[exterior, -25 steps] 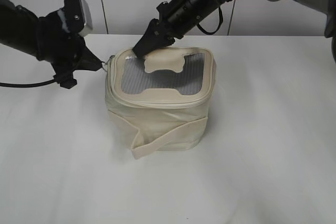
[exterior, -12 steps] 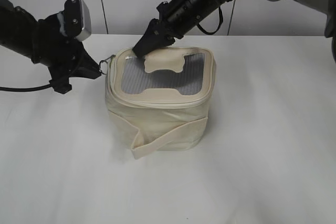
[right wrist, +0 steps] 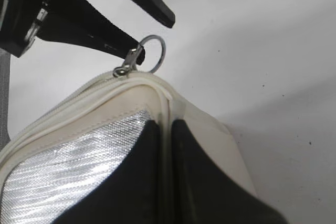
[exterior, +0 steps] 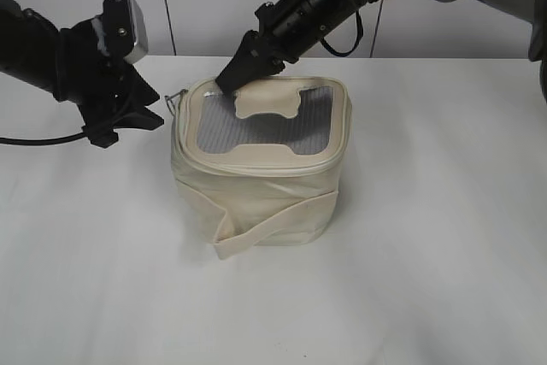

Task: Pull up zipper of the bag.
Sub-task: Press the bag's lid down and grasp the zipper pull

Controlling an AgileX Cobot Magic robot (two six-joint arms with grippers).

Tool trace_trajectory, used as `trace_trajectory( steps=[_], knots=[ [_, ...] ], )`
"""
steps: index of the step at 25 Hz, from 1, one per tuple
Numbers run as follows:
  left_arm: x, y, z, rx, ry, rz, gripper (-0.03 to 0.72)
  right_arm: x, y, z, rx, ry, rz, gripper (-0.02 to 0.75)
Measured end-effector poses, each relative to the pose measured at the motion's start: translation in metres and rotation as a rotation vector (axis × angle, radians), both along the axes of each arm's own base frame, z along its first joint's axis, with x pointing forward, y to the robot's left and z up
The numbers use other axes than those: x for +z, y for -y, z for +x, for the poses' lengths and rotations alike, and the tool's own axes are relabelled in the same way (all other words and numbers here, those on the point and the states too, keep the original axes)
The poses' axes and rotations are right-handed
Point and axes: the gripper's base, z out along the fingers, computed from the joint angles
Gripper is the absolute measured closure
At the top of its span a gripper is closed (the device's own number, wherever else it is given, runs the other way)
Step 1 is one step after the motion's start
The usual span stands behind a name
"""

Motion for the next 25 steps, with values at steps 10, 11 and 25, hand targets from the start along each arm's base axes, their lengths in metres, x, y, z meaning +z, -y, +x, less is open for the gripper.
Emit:
trace_trajectory(
  steps=[10,11,25],
  knots=[
    [0.003,0.002,0.003,0.047,0.006,-0.057,0.284,0.000,0.000,0.000,0.000,0.000,0.000,0.696],
    [0.003,0.003,0.003,0.043,0.010,-0.061,0.281,0.000,0.000,0.000,0.000,0.000,0.000,0.696],
    [-0.005,0.019,0.002,-0.010,0.032,-0.057,0.302,0.000,0.000,0.000,0.000,0.000,0.000,0.696]
  ],
)
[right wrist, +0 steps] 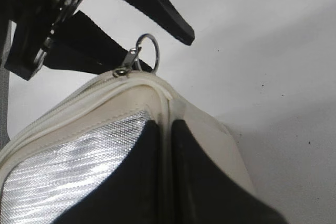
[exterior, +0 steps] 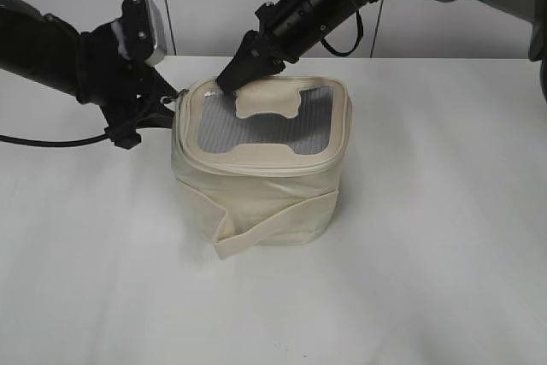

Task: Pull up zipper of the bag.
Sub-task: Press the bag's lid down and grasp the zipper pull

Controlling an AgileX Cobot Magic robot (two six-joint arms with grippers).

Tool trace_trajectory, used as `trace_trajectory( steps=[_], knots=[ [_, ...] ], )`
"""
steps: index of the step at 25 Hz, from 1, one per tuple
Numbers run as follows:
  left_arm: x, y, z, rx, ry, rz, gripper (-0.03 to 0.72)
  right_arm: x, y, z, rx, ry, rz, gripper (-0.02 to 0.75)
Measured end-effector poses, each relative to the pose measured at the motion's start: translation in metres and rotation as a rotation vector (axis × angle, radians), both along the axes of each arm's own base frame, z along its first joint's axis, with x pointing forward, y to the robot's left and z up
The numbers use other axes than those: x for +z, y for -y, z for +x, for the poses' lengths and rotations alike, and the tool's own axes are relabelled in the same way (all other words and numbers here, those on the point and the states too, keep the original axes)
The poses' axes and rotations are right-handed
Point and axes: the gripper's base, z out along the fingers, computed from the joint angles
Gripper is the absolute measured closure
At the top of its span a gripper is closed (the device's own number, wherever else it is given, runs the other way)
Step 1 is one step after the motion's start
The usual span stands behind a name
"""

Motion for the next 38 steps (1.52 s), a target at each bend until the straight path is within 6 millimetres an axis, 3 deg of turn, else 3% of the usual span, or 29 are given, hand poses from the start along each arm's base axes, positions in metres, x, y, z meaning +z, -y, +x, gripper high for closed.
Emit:
trace_trajectory(
  steps=[2,5,7,12,18,25,33,38],
  knots=[
    [-0.001,0.001,0.000,-0.003,0.010,0.014,0.395,0.000,0.000,0.000,0.000,0.000,0.000,0.696],
    [-0.002,0.002,-0.001,-0.021,0.015,0.033,0.614,0.000,0.000,0.000,-0.001,0.000,0.000,0.696],
    [-0.002,0.003,-0.001,-0.027,0.015,0.040,0.680,0.000,0.000,0.000,-0.001,0.000,0.000,0.696],
    [0.001,0.001,-0.004,0.031,-0.032,0.048,0.694,0.000,0.000,0.000,-0.011,-0.012,-0.001,0.698],
    [0.016,-0.006,-0.017,0.180,-0.186,0.052,0.695,0.000,-0.003,-0.001,-0.028,-0.041,0.007,0.698],
    [0.034,-0.011,-0.031,0.240,-0.290,0.050,0.697,0.000,-0.004,-0.001,-0.077,-0.096,0.000,0.698],
    [0.031,0.004,-0.049,0.237,-0.411,0.065,0.697,-0.001,-0.004,-0.002,-0.108,-0.150,-0.004,0.698],
    [0.025,0.004,-0.074,0.244,-0.445,0.106,0.697,-0.002,-0.005,-0.002,-0.126,-0.177,-0.007,0.698]
  ],
)
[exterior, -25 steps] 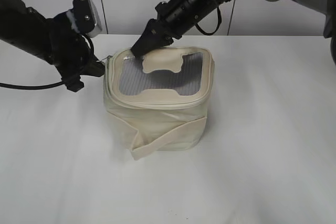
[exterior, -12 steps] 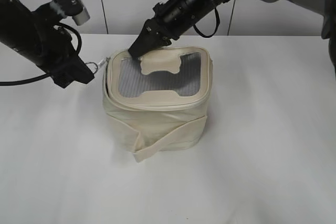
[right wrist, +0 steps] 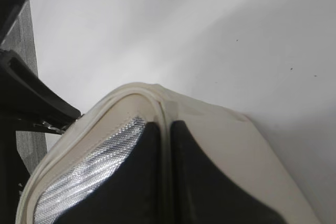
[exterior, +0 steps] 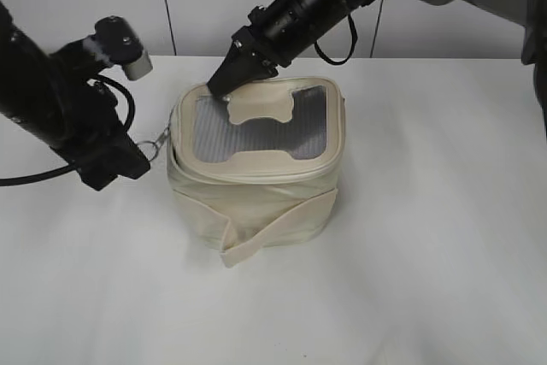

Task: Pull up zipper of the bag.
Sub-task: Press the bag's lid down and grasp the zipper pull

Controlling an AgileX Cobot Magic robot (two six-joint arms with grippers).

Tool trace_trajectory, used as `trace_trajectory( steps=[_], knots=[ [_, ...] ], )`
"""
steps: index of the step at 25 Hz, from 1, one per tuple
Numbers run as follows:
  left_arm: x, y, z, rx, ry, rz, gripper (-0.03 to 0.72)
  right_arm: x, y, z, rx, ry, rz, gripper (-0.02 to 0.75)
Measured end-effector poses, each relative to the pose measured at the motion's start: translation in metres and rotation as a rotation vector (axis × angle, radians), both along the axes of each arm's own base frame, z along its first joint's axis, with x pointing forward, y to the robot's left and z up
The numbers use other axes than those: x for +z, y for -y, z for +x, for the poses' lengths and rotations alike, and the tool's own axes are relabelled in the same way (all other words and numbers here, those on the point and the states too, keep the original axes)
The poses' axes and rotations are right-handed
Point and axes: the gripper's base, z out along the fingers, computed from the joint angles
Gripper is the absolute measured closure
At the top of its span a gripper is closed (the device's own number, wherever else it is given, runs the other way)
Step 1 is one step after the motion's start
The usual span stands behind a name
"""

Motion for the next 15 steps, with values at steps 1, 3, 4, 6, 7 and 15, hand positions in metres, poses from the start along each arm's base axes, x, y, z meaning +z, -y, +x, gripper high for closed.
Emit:
trace_trajectory(
  steps=[1,3,4,6,7,15],
  knots=[
    [0.002,-0.002,-0.005,0.006,0.014,0.003,0.697,0.000,0.000,0.000,-0.001,-0.002,0.001,0.698],
    [0.005,-0.007,-0.013,0.025,0.052,0.002,0.697,0.000,0.000,0.000,-0.004,-0.006,0.002,0.698],
    [0.010,-0.008,-0.017,0.033,0.071,-0.006,0.697,0.000,0.000,0.000,-0.007,-0.011,0.003,0.698],
    [0.015,-0.010,-0.025,0.050,0.091,-0.026,0.697,-0.001,-0.001,0.000,-0.007,-0.016,0.006,0.698],
    [0.017,-0.010,-0.029,0.054,0.097,-0.036,0.697,0.000,-0.001,-0.001,-0.005,-0.019,0.008,0.698],
    [0.007,0.016,-0.065,-0.069,0.010,-0.022,0.697,-0.001,-0.002,-0.001,-0.028,-0.053,0.007,0.698]
  ],
)
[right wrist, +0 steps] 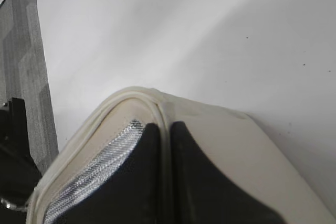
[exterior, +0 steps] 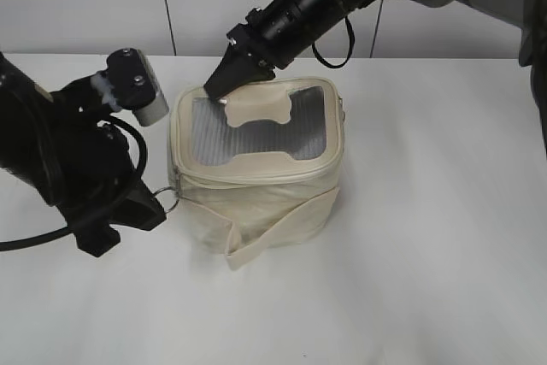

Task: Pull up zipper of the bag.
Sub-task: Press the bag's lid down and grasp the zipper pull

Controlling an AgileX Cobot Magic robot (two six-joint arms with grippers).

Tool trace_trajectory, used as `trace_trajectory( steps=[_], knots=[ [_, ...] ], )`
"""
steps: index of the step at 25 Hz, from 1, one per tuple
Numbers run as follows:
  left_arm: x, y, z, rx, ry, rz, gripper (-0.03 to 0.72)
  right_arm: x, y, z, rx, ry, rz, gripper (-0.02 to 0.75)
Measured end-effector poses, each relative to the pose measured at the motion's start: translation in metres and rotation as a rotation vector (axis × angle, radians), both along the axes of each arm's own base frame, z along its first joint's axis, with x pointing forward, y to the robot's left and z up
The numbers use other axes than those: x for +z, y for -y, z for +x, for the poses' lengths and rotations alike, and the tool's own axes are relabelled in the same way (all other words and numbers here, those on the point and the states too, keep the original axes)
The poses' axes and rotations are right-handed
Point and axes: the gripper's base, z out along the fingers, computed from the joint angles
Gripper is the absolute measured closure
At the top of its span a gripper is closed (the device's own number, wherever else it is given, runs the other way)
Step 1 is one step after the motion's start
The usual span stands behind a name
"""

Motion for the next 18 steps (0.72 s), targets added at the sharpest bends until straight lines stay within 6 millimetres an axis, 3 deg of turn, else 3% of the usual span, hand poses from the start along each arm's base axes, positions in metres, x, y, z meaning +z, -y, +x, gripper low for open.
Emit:
trace_trajectory(
  steps=[8,18],
  knots=[
    [0.000,0.007,-0.007,-0.009,-0.022,0.000,0.697,0.000,0.000,0.001,-0.043,-0.046,-0.006,0.698],
    [0.002,0.071,-0.028,-0.102,0.238,-0.128,0.697,-0.001,0.001,0.003,-0.092,-0.073,-0.015,0.698]
  ],
)
